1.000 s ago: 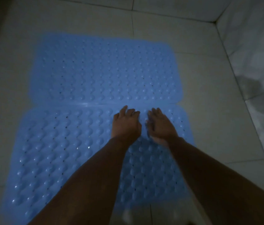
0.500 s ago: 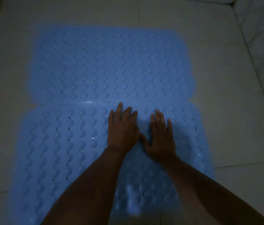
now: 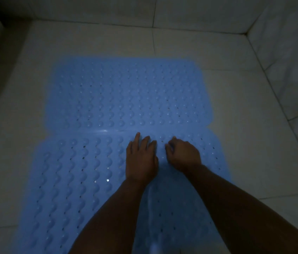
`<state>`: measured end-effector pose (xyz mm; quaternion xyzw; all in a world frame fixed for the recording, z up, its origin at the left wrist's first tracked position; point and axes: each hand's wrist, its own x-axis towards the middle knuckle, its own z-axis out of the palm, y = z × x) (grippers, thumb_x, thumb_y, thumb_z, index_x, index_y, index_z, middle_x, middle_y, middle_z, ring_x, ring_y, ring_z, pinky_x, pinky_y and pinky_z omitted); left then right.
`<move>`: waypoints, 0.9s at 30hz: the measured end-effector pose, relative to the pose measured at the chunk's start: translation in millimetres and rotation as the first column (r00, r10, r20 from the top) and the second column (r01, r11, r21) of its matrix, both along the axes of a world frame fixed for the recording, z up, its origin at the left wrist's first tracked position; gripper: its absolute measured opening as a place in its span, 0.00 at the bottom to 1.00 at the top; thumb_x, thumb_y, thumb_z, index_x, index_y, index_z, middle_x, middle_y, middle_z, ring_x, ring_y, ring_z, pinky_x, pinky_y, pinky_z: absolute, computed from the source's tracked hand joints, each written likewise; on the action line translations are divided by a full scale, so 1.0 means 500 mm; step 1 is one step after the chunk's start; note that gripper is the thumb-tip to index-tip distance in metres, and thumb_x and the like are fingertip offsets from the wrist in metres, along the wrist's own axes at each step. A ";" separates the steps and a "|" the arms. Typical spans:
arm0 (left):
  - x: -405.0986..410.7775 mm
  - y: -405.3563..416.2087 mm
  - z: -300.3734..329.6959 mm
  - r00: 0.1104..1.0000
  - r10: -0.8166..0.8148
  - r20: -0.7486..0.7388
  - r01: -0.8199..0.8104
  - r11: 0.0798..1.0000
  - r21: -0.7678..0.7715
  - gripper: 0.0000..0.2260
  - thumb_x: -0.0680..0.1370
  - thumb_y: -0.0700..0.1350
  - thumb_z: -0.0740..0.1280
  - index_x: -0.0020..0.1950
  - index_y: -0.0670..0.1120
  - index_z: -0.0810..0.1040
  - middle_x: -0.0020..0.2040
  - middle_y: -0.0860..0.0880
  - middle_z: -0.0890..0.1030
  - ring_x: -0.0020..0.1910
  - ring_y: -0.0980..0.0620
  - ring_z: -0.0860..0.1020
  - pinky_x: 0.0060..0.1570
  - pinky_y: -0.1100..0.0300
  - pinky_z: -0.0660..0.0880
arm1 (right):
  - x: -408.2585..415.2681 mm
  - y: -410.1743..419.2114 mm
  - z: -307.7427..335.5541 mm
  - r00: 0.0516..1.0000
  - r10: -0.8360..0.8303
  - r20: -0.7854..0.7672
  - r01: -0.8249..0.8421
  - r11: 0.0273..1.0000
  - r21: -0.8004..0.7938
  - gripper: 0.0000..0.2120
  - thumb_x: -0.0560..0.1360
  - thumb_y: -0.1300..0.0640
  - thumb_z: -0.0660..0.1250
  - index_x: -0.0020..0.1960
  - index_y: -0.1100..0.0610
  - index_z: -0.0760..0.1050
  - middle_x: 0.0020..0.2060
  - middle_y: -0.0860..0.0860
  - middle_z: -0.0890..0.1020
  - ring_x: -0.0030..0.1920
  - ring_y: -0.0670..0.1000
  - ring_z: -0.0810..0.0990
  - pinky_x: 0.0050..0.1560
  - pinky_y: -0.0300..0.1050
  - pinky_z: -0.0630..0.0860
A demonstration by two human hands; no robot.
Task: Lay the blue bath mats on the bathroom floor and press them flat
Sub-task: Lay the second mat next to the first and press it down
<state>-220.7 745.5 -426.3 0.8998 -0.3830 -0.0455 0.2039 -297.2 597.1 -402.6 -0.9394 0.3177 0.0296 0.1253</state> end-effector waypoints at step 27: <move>-0.072 -0.038 -0.053 0.985 -0.159 -0.066 0.170 0.955 0.242 0.44 0.76 0.77 0.49 0.85 0.53 0.49 0.85 0.43 0.43 0.83 0.39 0.37 0.78 0.32 0.39 | 0.089 -0.094 -0.012 0.953 0.024 0.303 -0.050 0.995 0.081 0.10 0.78 0.51 0.64 0.54 0.53 0.81 0.52 0.51 0.82 0.58 0.57 0.78 0.55 0.53 0.75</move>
